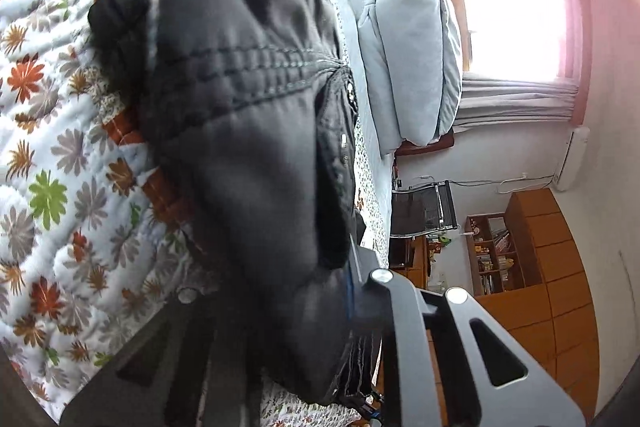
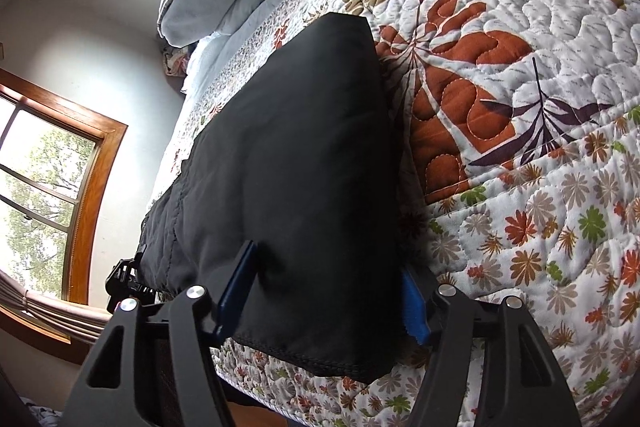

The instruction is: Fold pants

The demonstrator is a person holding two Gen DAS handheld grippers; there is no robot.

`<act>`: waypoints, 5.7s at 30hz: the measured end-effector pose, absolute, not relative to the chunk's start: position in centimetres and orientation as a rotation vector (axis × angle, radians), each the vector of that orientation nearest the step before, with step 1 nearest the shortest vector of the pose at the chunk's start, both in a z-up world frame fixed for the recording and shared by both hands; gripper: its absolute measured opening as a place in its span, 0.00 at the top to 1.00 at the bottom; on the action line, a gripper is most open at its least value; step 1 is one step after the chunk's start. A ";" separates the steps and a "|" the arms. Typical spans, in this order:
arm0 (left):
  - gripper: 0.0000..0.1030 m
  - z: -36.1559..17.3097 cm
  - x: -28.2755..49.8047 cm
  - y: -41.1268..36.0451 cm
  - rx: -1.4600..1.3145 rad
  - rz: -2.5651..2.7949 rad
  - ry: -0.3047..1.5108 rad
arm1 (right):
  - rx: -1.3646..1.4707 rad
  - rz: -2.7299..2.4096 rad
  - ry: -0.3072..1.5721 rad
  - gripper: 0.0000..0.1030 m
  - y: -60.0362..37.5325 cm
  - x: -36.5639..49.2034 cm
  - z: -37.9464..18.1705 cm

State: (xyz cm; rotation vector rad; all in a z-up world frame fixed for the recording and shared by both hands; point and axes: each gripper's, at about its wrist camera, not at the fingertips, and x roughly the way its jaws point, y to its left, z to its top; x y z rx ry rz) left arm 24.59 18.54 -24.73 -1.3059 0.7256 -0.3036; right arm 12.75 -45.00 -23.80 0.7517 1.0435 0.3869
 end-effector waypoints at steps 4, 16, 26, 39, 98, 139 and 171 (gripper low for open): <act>0.88 -22.6 23.6 17.9 -1.224 -0.309 0.684 | 0.745 0.383 1.046 0.36 -44.9 12.9 -23.8; 0.86 -16.1 23.1 15.0 -0.984 -0.392 0.607 | 0.753 0.387 1.045 0.36 -44.9 13.0 -23.8; 0.79 -11.9 22.8 8.7 -0.766 -0.514 0.587 | 0.835 0.382 0.992 0.37 -46.5 12.7 -24.0; 0.72 -10.8 23.6 0.7 -0.422 -0.561 0.660 | 0.896 0.374 0.939 0.37 -48.6 12.0 -24.4; 0.03 -10.9 23.1 12.7 -0.764 -0.267 0.965 | 0.670 0.664 1.083 0.07 -37.5 24.7 -16.7; 0.03 -13.9 22.9 4.2 -0.353 -0.217 1.064 | 0.481 0.709 1.059 0.78 -34.5 21.9 -11.5; 0.03 -12.7 23.2 -3.3 -0.122 -0.293 1.046 | 0.725 0.569 1.083 0.78 -44.3 18.7 -18.1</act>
